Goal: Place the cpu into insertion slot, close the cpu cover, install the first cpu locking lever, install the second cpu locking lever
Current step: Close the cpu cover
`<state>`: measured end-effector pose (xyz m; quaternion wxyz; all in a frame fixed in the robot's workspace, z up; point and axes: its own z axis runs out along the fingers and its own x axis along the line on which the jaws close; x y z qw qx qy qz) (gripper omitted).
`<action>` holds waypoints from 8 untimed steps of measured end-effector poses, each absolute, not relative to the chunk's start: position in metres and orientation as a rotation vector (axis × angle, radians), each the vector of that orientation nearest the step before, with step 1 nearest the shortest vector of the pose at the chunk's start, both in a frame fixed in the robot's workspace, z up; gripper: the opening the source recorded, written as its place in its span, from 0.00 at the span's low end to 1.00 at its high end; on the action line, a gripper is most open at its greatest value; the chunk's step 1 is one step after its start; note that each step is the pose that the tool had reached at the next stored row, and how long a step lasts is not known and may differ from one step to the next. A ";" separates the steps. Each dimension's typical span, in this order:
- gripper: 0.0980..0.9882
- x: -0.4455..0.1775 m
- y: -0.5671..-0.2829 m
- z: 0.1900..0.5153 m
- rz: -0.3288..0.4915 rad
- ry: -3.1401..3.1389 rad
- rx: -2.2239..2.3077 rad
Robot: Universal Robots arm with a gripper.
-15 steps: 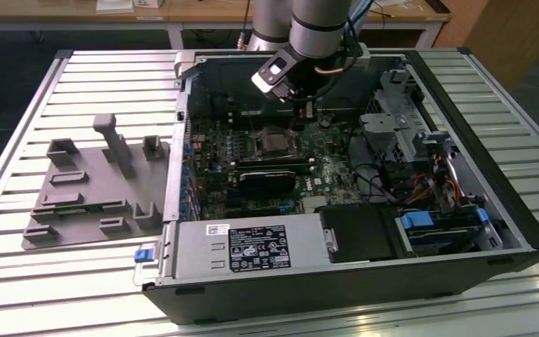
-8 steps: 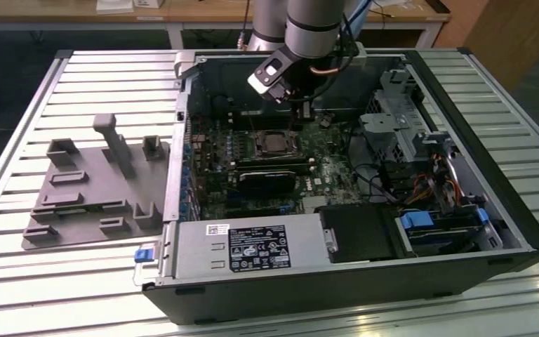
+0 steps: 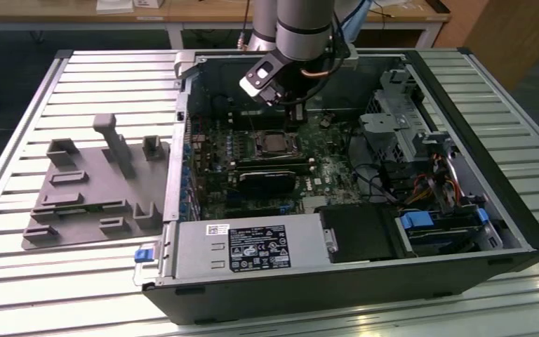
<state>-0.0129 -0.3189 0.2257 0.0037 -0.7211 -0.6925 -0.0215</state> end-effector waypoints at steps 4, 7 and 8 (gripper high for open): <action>0.00 -0.022 -0.319 0.224 -0.074 -2.174 -2.262; 0.00 -0.029 -0.319 0.223 -0.076 -2.175 -2.262; 0.00 -0.031 -0.319 0.222 -0.076 -2.175 -2.262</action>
